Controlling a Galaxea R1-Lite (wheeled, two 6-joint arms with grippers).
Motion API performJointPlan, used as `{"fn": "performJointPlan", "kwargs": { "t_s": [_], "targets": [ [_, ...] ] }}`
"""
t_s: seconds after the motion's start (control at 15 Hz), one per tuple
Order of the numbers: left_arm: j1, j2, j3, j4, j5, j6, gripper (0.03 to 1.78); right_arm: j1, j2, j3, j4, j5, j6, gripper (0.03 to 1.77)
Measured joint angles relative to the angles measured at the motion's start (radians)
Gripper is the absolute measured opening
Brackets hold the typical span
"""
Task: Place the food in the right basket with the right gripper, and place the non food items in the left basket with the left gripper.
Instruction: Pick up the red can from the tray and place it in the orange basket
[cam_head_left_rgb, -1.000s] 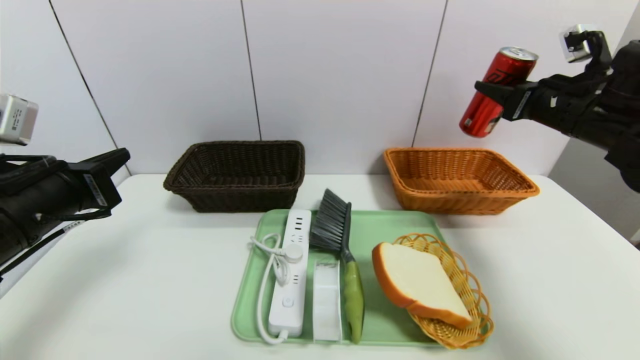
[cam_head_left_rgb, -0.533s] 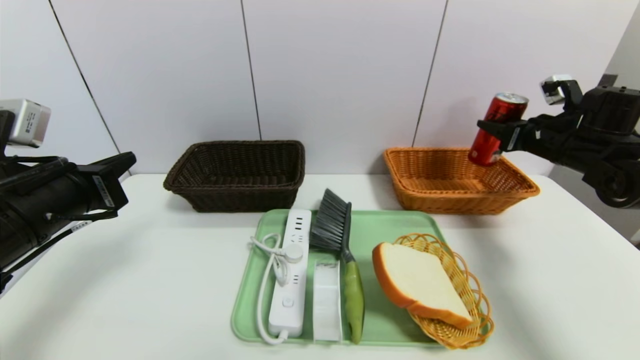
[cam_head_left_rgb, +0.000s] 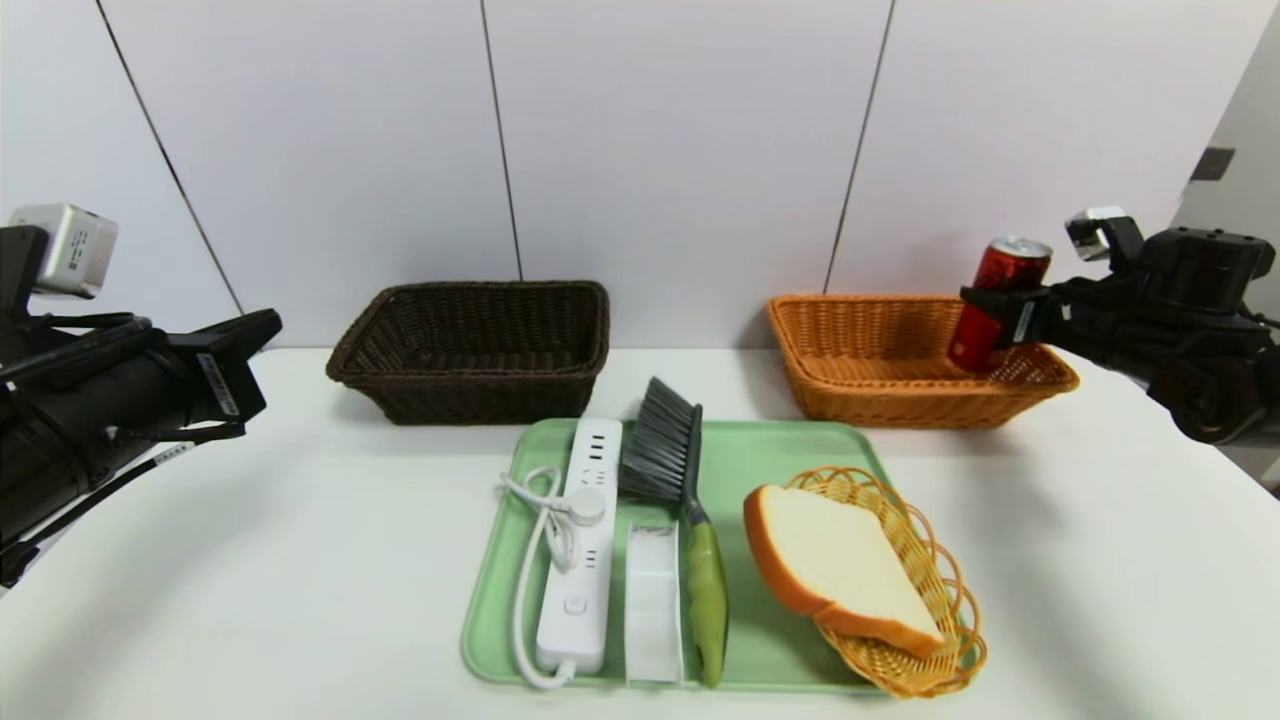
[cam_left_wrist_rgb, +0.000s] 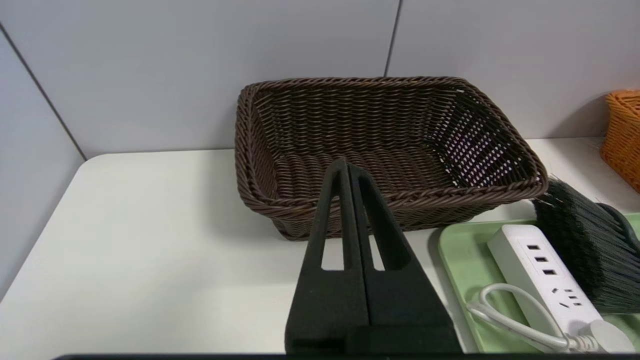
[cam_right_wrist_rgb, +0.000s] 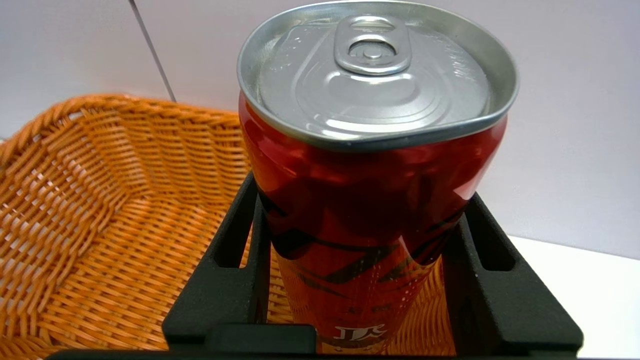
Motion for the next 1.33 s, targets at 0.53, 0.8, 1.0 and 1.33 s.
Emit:
{"fn": "performJointPlan", "kwargs": {
  "t_s": [0.53,0.8,1.0,1.33],
  "targets": [
    [0.000,0.018,0.001,-0.043,0.000,0.003,0.04,0.015,0.023,0.017,-0.004,0.001,-0.011,0.92],
    [0.000,0.019,0.001,-0.043,0.000,0.005,0.04,0.021,0.022,0.023,-0.005,0.002,-0.023,0.97],
    [0.001,0.019,0.002,-0.043,0.000,0.004,0.04,0.023,0.022,0.034,-0.038,0.002,-0.023,1.21],
    [0.001,0.013,0.003,-0.043,0.000,0.002,0.04,0.023,0.014,0.059,-0.075,0.000,-0.026,1.44]
  ]
}}
